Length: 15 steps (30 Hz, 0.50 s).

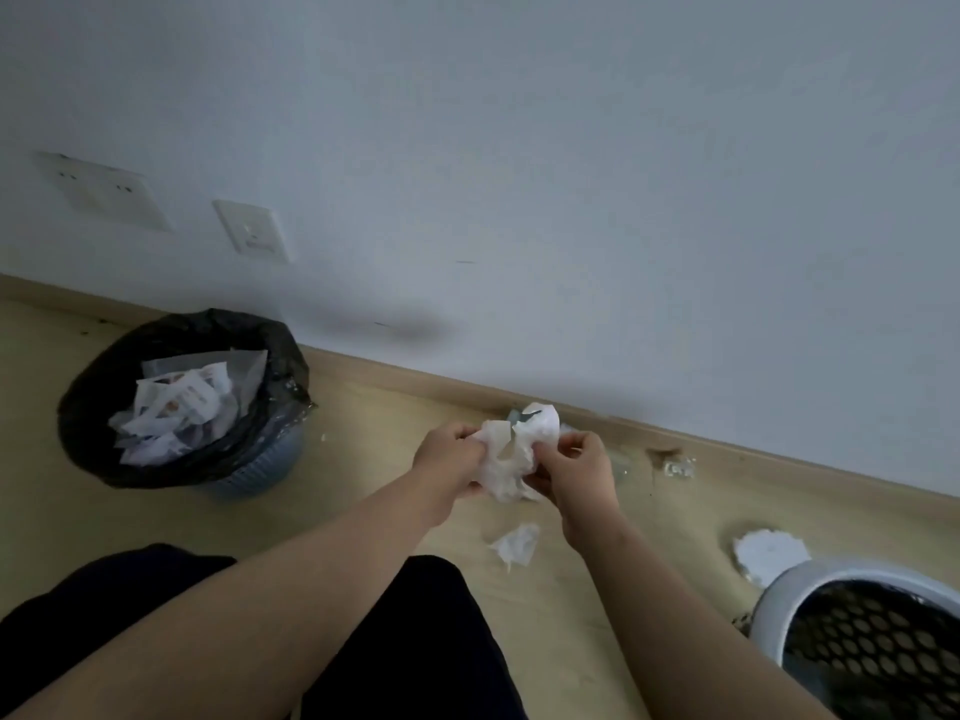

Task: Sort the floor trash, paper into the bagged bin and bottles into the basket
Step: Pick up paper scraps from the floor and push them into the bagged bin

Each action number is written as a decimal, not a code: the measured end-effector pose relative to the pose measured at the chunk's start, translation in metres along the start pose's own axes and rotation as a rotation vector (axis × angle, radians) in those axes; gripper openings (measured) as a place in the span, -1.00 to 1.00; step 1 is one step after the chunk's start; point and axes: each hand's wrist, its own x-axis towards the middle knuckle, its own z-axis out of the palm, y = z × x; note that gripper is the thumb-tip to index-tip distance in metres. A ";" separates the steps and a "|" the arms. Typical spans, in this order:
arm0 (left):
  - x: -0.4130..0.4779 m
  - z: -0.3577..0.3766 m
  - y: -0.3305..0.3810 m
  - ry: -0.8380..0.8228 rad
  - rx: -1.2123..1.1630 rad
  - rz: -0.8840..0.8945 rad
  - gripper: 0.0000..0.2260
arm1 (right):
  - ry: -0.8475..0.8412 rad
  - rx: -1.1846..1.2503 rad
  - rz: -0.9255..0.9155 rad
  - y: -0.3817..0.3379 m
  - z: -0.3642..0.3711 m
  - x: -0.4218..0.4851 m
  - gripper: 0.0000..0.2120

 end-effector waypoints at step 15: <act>0.051 0.040 -0.015 -0.189 0.401 -0.001 -0.95 | -0.037 -0.109 0.053 0.034 -0.024 0.029 -0.82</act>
